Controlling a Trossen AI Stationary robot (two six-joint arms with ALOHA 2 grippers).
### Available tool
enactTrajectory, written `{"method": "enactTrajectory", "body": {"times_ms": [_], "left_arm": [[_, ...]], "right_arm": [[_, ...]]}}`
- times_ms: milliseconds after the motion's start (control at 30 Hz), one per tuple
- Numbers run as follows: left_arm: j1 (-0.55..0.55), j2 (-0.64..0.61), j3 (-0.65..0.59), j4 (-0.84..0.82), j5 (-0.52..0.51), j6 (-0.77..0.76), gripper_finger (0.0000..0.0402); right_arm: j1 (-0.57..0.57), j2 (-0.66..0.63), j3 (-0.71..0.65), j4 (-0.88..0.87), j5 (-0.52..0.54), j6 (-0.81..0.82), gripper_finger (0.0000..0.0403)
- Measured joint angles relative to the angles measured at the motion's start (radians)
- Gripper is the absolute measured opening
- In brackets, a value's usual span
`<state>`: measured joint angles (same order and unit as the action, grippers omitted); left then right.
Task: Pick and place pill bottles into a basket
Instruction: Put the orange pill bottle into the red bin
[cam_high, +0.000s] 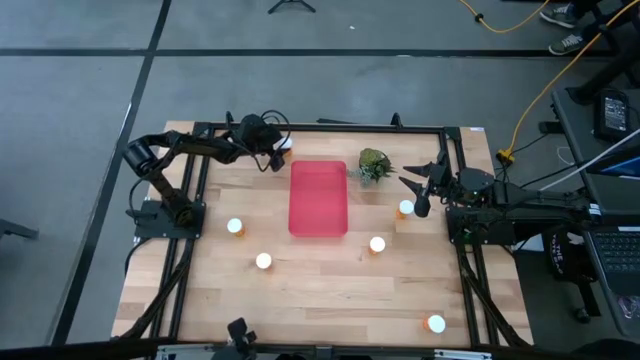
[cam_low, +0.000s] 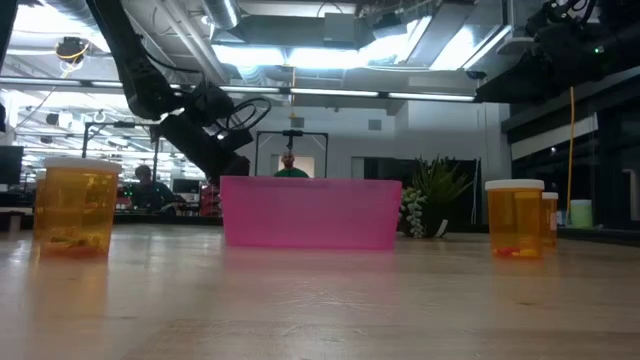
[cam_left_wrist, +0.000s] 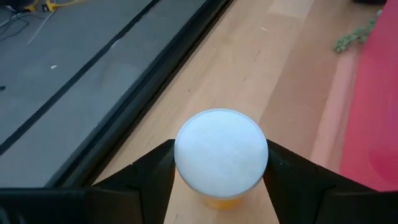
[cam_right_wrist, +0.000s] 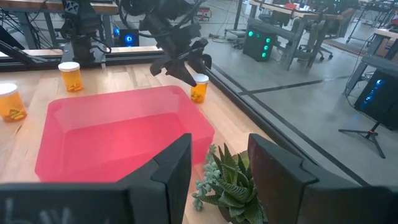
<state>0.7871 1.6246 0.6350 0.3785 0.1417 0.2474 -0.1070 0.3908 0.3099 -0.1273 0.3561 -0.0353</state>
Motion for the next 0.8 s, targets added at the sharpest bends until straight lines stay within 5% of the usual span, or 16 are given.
{"method": "enactTrajectory", "body": {"times_ms": [567,800], "left_arm": [[-0.009,-0.353,0.0,-0.267,0.019,0.036,0.0216],[-0.034,-0.485,0.0,-0.334,0.175,0.002,0.0216]], "right_arm": [[0.0,0.0,0.0,-0.014,0.0,0.003,0.0161],[0.0,0.0,0.0,-0.014,0.0,0.001,0.0161]]}}
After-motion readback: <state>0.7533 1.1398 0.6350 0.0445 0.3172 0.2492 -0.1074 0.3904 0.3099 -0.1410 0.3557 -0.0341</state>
